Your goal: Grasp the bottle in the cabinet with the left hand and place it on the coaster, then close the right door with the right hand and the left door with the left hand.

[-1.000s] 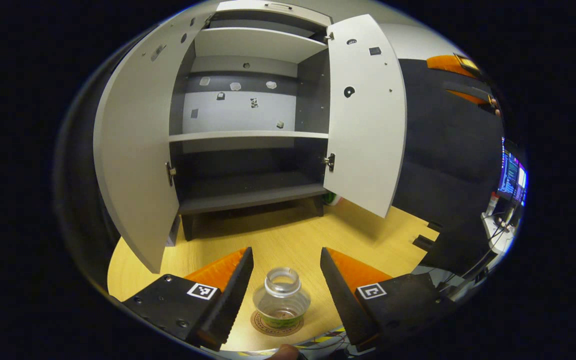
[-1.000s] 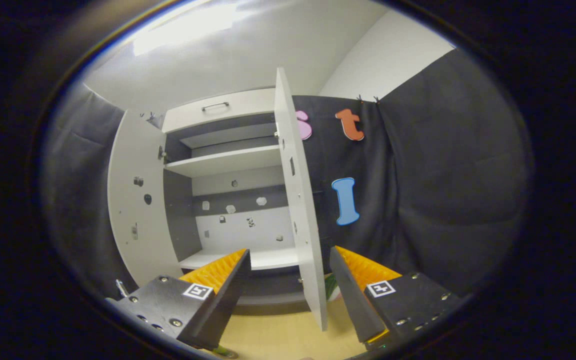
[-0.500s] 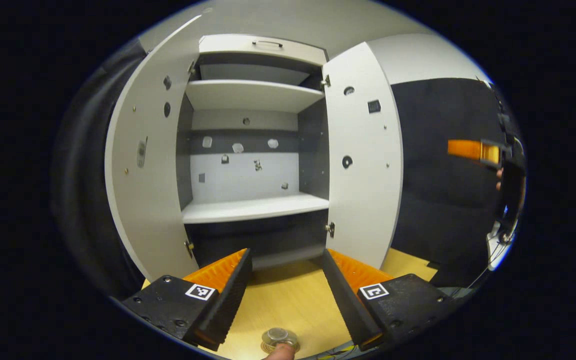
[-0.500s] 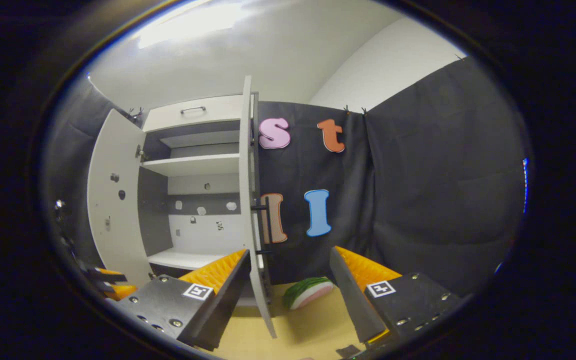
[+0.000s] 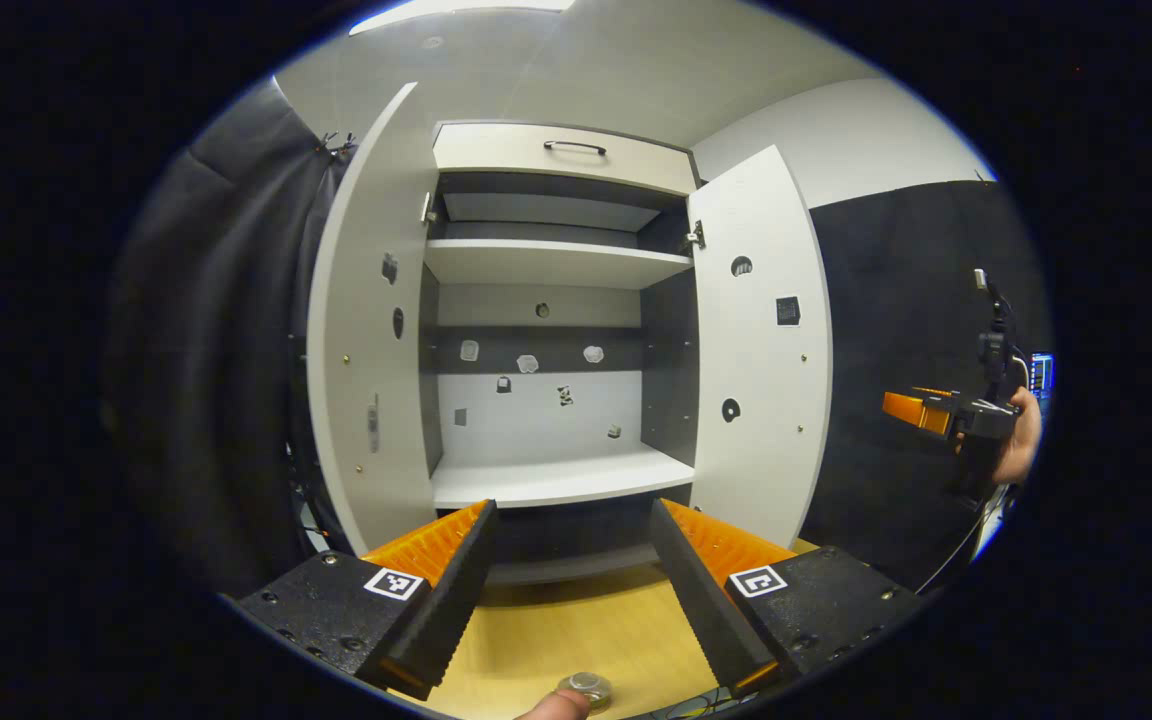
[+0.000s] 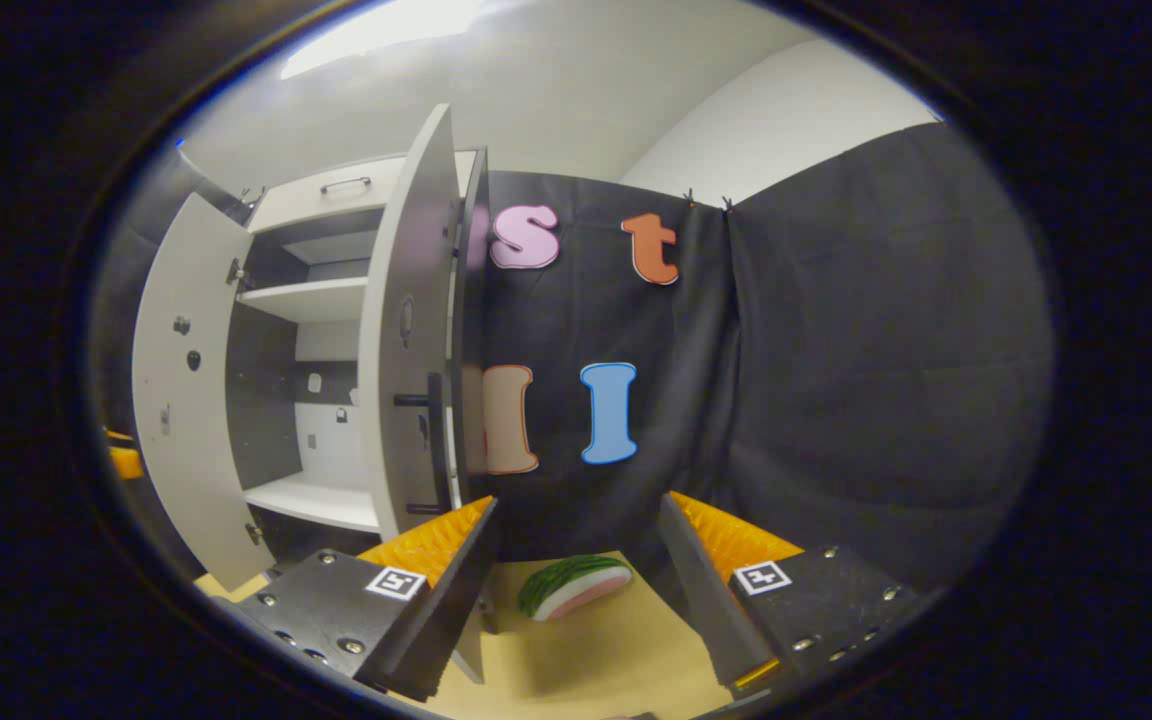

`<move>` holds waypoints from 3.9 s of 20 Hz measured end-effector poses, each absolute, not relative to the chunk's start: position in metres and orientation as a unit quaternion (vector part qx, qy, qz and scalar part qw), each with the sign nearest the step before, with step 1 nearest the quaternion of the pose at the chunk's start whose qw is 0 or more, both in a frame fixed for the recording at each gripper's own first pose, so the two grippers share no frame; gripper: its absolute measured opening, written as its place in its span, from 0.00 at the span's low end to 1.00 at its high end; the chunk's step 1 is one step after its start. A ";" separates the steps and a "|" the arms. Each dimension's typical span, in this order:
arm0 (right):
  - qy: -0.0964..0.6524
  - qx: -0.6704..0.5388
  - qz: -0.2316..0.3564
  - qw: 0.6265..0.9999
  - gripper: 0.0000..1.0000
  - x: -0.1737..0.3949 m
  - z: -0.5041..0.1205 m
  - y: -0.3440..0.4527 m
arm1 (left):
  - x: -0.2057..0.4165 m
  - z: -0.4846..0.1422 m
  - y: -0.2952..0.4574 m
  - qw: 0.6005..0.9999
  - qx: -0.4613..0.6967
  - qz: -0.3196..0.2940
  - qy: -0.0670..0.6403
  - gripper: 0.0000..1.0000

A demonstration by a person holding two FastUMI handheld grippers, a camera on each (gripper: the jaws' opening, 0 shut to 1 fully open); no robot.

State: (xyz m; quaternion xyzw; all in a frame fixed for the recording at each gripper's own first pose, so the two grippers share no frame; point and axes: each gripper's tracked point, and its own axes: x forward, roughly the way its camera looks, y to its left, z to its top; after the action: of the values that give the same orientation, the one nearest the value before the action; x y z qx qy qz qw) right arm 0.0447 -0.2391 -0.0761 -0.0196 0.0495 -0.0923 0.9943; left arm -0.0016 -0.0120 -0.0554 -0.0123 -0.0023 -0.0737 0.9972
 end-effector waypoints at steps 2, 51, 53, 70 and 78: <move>0.049 -0.023 -0.070 0.996 0.96 0.069 -0.070 -0.231 | -0.008 -0.058 0.009 0.999 -0.008 -0.049 0.008 0.95; 0.046 0.010 0.035 0.998 0.91 0.151 -0.071 -0.003 | 0.023 -0.087 0.226 0.998 -0.038 0.044 0.025 0.95; 0.045 0.014 0.034 0.998 0.95 0.137 -0.072 0.000 | 0.041 -0.080 0.230 0.999 -0.034 0.034 0.016 0.95; 0.026 0.006 -0.008 1.000 0.99 0.040 -0.049 -0.022 | 0.093 -0.056 0.182 0.999 -0.034 -0.015 0.015 0.94; 0.033 0.027 0.001 0.999 0.95 0.016 -0.049 -0.048 | 0.097 -0.048 0.161 0.999 -0.027 0.026 0.017 0.92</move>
State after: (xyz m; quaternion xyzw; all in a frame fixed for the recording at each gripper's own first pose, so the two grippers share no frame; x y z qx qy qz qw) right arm 0.0156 -0.0483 -0.0490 0.0270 0.0335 0.0014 0.9991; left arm 0.0966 0.1609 -0.0484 -0.0270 0.0166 0.0258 0.9992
